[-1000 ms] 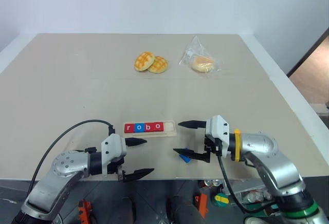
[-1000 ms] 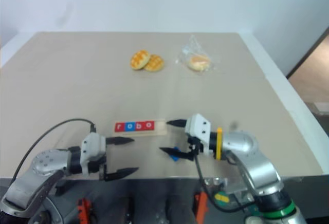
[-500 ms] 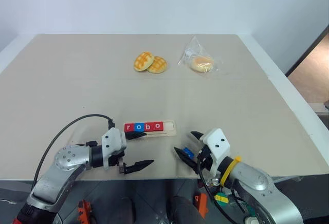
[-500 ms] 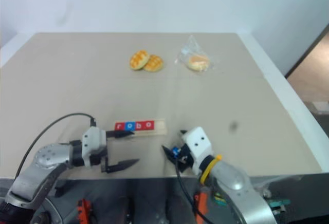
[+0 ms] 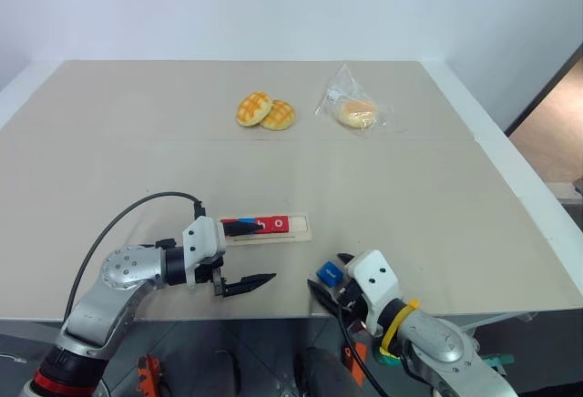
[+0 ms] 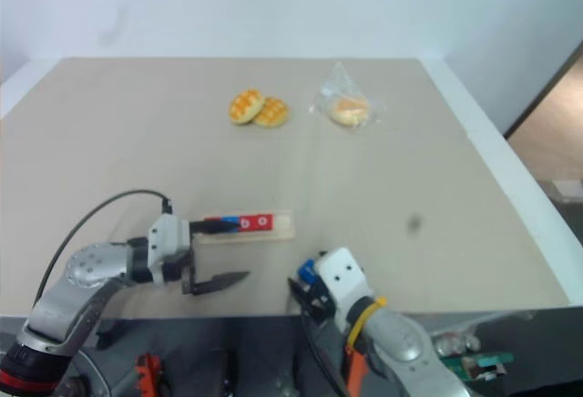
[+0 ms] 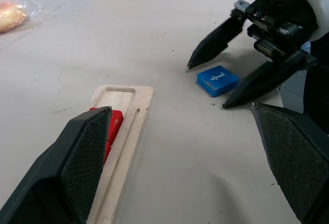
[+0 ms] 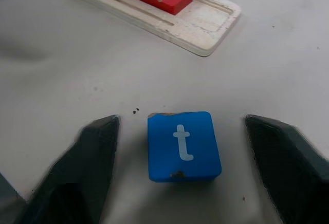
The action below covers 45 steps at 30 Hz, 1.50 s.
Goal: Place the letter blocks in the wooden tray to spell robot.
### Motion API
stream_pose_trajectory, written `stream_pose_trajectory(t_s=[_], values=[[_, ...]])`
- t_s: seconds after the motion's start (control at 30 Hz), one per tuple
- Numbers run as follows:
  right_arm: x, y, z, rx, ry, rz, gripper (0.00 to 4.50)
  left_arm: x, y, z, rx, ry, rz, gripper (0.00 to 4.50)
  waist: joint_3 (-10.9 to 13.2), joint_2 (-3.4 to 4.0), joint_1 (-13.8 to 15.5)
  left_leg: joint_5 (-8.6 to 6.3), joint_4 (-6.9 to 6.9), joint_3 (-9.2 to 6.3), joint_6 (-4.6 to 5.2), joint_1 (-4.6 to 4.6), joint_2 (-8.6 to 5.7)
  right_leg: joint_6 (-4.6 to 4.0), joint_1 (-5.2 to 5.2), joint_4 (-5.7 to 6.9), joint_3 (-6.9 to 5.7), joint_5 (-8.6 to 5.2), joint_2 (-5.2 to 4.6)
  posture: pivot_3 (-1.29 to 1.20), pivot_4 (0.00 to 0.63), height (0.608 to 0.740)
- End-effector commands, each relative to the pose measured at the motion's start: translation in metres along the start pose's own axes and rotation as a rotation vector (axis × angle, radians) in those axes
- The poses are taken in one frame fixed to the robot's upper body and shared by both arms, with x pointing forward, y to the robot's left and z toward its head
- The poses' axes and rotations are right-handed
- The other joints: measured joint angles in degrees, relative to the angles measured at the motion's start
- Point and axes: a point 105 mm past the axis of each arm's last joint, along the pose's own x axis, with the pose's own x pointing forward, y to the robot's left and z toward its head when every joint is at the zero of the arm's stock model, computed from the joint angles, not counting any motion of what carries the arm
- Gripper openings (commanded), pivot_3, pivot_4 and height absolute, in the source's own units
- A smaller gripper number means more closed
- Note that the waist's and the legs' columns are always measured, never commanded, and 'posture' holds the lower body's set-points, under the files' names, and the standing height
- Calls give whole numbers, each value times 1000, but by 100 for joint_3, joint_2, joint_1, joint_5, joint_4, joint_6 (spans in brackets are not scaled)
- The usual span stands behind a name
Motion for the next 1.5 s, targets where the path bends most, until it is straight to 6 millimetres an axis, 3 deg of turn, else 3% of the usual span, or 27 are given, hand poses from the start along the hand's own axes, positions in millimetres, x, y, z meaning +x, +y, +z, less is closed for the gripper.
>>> stream_pose_trajectory(t_s=[0.03,0.13,0.17,0.3,0.5,0.6,0.77,1.2,1.27,1.43,1.5], values=[[-2,0,-1,23,-3,-39,2337,1,-3,8,33,-17,-11,4500,-2,-3,0,0,0,0,0,0,0,0,0,0,0,0,0,0,150,740],[-2,0,-3,49,2,-62,1282,2,-3,8,29,-20,-17,4500,-7,-11,0,0,0,0,0,0,0,0,1,0,0,0,-4,0,150,740],[-3,-1,-4,60,4,-73,1245,2,-4,8,27,-21,-20,4500,-8,-13,0,0,0,2,0,0,-1,0,1,0,2,0,-5,0,150,740],[-4,-5,-4,64,0,-110,1245,3,-5,7,25,-19,-31,4500,-11,-18,1,0,1,2,0,1,1,0,1,0,3,0,-10,0,150,740],[15,-47,24,108,-67,-302,1245,5,-7,5,18,-16,-38,4500,-11,-18,-9,1,4,7,0,3,0,0,-3,-1,7,4,-11,0,150,740],[25,-57,33,157,-70,-361,1245,5,-8,4,17,-14,-36,4500,-11,-18,-6,3,2,5,-1,-1,0,0,-4,0,1,5,-4,0,150,740],[33,-61,34,190,-50,-425,1245,5,-9,3,18,-12,-35,4500,-11,-17,-2,-5,-14,-14,-9,-20,-1,19,-15,-1,-13,-5,-1,0,150,740],[50,-48,35,212,-17,-398,1245,10,-9,3,42,-21,-37,4500,-12,-17,-6,-10,-8,-24,-11,-48,-2,22,-34,-1,-25,-6,-2,0,150,740],[51,-47,37,235,-25,-390,2261,11,-10,2,44,-19,-38,4500,-12,-17,-6,-10,-8,-24,-11,-47,-1,22,-33,-1,-26,-6,-1,0,150,740],[48,-54,57,236,-107,-400,4019,13,-11,0,50,-16,-44,4500,-11,-16,-7,-10,-8,-26,-11,-47,0,20,-34,0,-28,-5,0,0,150,740],[42,-61,67,220,-144,-399,4416,15,-11,-1,51,-18,-42,4500,-11,-16,-7,-10,-8,-27,-11,-48,-1,21,-33,0,-29,-5,0,0,150,740]])
